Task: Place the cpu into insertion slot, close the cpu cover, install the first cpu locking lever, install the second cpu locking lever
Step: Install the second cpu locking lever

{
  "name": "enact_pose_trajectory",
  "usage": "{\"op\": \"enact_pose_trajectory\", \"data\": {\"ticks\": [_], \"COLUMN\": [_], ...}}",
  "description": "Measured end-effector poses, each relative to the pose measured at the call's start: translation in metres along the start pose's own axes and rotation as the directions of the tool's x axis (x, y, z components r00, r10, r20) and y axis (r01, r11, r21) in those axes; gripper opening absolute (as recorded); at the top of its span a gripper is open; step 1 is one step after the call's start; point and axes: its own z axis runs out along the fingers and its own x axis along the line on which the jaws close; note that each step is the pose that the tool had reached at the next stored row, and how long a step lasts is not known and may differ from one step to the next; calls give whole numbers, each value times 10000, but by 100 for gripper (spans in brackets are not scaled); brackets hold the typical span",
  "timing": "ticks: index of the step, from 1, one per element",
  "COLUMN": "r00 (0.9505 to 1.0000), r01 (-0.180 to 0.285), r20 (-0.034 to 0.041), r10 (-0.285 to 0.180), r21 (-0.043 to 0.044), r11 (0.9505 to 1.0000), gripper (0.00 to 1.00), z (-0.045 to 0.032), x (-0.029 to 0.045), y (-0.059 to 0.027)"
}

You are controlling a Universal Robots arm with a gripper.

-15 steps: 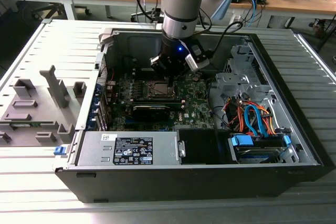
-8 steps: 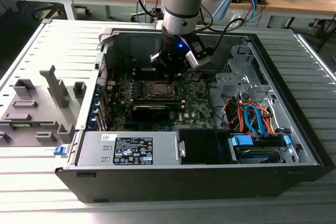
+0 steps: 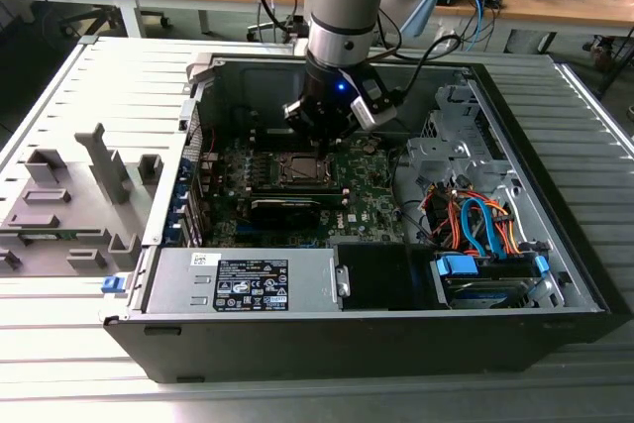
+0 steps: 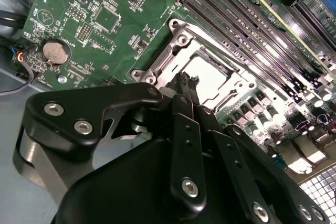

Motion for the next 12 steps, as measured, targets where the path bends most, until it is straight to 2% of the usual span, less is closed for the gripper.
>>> {"op": "enact_pose_trajectory", "data": {"ticks": [12], "r00": [10000], "r01": [-1], "r20": [0], "r10": [1], "r21": [0], "r11": [10000], "gripper": [11], "z": [6], "x": [13], "y": [-87]}}
